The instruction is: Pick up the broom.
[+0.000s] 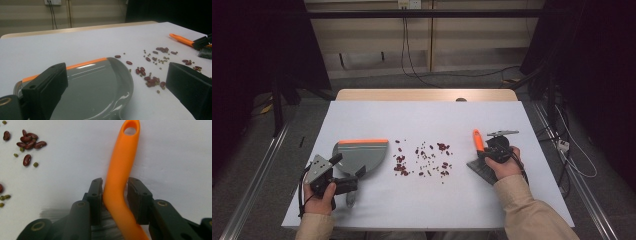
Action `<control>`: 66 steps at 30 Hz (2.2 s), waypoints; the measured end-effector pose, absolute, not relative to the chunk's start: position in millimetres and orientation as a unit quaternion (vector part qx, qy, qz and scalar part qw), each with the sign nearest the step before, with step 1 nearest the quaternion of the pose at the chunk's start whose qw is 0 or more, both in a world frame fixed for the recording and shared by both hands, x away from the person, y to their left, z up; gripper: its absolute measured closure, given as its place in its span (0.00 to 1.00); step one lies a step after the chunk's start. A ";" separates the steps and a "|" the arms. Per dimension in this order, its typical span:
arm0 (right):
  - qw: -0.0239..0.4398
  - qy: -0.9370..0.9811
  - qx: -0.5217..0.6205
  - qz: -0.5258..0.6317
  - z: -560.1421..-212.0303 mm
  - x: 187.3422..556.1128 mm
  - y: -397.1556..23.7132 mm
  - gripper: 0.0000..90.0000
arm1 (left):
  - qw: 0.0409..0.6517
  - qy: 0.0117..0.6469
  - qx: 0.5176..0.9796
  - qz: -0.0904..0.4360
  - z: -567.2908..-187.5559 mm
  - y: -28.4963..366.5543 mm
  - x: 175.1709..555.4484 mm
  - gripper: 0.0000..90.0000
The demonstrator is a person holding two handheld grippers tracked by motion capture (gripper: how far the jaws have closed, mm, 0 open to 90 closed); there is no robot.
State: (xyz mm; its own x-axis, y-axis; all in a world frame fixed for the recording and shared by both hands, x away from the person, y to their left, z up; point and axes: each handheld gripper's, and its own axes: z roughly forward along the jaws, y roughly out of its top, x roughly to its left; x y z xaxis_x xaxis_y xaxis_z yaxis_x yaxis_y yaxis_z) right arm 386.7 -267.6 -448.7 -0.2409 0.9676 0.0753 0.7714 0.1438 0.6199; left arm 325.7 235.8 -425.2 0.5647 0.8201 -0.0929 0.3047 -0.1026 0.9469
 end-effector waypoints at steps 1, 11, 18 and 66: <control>0.174 0.738 0.589 0.280 -448.5 385.9 -267.7 0.71 | 0.535 0.400 0.704 0.240 -425.3 236.2 325.7 0.04; 0.168 0.731 0.598 0.284 -451.8 387.7 -268.6 0.73 | 0.535 0.399 0.705 0.239 -425.1 233.7 325.5 0.04; 0.163 0.721 0.613 0.279 -451.6 389.6 -267.3 0.75 | 0.534 0.395 0.708 0.241 -424.1 233.1 325.5 0.04; 0.181 0.598 0.536 0.567 -380.5 342.1 -294.9 0.79 | 0.570 0.296 0.747 0.173 -377.3 124.4 330.1 0.05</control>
